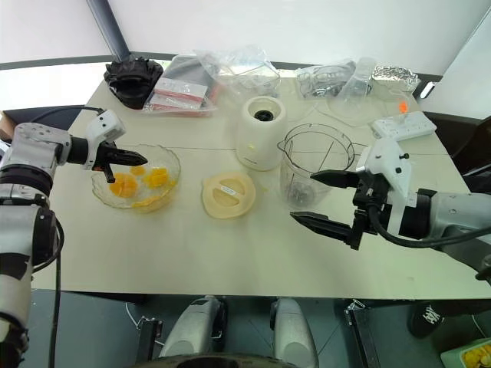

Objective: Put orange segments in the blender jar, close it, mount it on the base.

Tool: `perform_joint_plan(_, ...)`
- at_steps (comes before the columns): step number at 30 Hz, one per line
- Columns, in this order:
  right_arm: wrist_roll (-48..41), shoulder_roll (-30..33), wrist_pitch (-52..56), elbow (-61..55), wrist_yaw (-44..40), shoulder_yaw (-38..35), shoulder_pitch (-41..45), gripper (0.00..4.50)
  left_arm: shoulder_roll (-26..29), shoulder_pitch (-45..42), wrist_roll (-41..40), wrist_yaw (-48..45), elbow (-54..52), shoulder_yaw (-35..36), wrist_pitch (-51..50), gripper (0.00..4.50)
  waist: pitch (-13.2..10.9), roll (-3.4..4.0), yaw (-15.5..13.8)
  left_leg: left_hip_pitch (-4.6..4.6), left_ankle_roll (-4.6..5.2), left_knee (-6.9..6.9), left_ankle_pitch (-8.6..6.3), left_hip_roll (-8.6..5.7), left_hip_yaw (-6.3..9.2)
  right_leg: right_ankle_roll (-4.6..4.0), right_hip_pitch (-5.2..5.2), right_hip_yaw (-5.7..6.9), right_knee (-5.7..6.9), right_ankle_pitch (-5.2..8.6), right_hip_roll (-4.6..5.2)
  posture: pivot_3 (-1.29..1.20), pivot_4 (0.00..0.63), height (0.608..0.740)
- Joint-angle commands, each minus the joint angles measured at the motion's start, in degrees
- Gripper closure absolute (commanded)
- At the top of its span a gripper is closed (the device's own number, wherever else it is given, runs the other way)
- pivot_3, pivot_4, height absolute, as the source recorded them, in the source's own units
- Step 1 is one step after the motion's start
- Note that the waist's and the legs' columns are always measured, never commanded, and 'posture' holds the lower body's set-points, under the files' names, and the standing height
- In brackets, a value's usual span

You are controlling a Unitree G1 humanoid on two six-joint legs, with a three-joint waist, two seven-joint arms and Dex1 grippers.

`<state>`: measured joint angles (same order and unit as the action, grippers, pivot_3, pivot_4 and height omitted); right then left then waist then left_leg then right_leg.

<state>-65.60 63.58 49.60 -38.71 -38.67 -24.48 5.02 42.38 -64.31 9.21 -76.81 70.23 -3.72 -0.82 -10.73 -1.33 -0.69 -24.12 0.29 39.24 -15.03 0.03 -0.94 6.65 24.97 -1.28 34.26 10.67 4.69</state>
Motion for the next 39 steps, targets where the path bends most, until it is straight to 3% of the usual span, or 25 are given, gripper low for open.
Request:
perform_joint_plan(1, 1.08, -0.59, -1.22, 0.39, -1.00, -0.09, 1.06, 0.00, 0.42, 1.73, -0.01, -0.40, -3.29, -0.94, 0.71, 4.46, 0.00, 0.00, 0.00, 0.01, 0.00, 0.00, 0.00, 0.00, 0.00, 0.00, 0.00, 0.00, 0.01, 0.00, 0.00, 0.00, 0.150, 0.740)
perform_joint_plan(3, 1.74, -0.70, -1.31, 0.81, -1.45, 0.42, 1.40, 0.00, 0.02, 2.00, 1.66, -0.21, -3.03, -2.61, 2.29, 4.46, 0.00, 0.00, -0.01, 0.02, 0.00, 0.00, 0.00, 0.00, 0.00, 0.00, 0.00, 0.01, 0.04, 0.00, -0.01, 0.00, 0.150, 0.740)
perform_joint_plan(6, 2.78, -0.99, -1.45, 1.28, -2.03, 1.27, 1.97, 0.00, -0.98, 0.69, 4.96, 1.10, -1.65, -6.27, 4.45, 3.64, 0.01, -0.01, -0.14, 0.03, 0.00, 0.00, 0.00, -0.02, 0.01, -0.05, 0.00, 0.01, 0.05, 0.03, -0.01, 0.00, 0.150, 0.740)
perform_joint_plan(10, 4.38, -1.65, -1.56, 1.84, -2.68, 2.36, 2.71, 0.00, -3.24, -2.78, 9.61, 3.78, 1.07, -10.90, 6.46, 1.56, 0.02, -0.04, -0.17, 0.02, 0.00, 0.04, 0.00, -0.03, 0.00, -0.07, -0.03, 0.00, 0.03, 0.03, -0.01, 0.00, 0.150, 0.740)
perform_joint_plan(17, 6.00, -2.96, -1.36, 1.04, -2.92, 2.36, 2.13, 0.00, -7.32, -7.64, 15.24, 8.89, 5.01, -15.71, 7.36, 1.56, 0.02, -0.04, -0.02, -0.02, 0.01, 0.04, 0.00, -0.10, 0.00, 0.11, 0.00, 0.00, 0.00, -0.06, -0.02, 0.00, 0.150, 0.740)
perform_joint_plan(26, 6.15, -3.64, -0.67, -0.39, -2.19, 0.42, 0.28, 0.00, -10.14, -7.48, 21.25, 17.84, 7.20, -20.26, 3.94, 1.56, 0.02, -0.04, -0.04, 0.00, 0.00, 0.04, 0.00, -0.10, 0.01, 0.15, 0.00, 0.00, 0.04, -0.09, -0.04, 0.00, 0.150, 0.740)
perform_joint_plan(39, 6.27, -3.87, -0.67, -1.13, -1.45, -0.12, -0.81, 0.00, -12.12, -5.32, 20.74, 20.61, 7.76, -18.88, 2.14, 1.56, 0.02, -0.05, -0.07, -0.01, 0.00, 0.04, 0.00, -0.08, 0.02, 0.16, 0.00, 0.00, 0.02, -0.09, -0.02, 0.00, 0.150, 0.740)
